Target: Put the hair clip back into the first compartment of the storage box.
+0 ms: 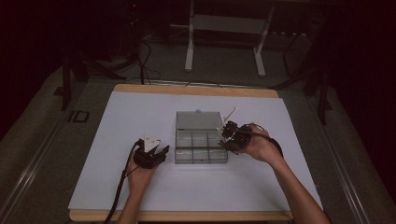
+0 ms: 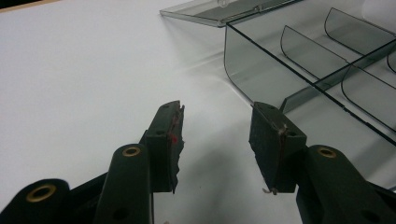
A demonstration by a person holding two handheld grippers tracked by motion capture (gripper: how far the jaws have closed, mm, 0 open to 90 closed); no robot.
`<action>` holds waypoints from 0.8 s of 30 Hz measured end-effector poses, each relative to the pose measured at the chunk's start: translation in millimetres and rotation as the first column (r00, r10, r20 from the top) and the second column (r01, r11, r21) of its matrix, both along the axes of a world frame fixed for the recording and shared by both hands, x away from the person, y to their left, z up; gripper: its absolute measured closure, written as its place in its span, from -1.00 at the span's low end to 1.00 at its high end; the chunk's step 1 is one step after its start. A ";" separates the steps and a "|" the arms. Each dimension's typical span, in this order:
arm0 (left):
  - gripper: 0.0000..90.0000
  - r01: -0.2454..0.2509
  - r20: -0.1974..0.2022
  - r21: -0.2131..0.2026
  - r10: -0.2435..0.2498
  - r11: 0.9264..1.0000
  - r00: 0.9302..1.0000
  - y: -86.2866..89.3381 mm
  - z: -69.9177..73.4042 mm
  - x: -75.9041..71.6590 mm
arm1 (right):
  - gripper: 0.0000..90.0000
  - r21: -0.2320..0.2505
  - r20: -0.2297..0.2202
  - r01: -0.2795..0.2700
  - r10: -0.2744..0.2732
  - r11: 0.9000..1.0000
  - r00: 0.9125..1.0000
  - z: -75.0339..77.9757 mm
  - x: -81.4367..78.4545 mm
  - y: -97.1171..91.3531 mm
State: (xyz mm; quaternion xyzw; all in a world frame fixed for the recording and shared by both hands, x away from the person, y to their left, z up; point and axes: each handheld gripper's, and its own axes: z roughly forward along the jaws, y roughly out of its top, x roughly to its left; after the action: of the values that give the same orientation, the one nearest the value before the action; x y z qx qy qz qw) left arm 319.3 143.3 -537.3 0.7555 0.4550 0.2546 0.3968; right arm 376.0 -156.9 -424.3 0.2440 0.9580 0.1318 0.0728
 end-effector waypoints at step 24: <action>0.21 0.002 0.001 0.003 -0.002 1.000 1.000 0.0 0.1 -0.2 | 0.84 0.010 -0.004 -0.017 0.017 1.000 1.000 0.4 5.2 17.4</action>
State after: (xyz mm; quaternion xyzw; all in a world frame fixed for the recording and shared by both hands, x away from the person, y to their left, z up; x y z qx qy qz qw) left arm 319.1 143.3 -537.2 0.7564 0.4538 0.2553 0.3959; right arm 381.2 -139.5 -423.8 0.2364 0.9596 0.1365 0.0686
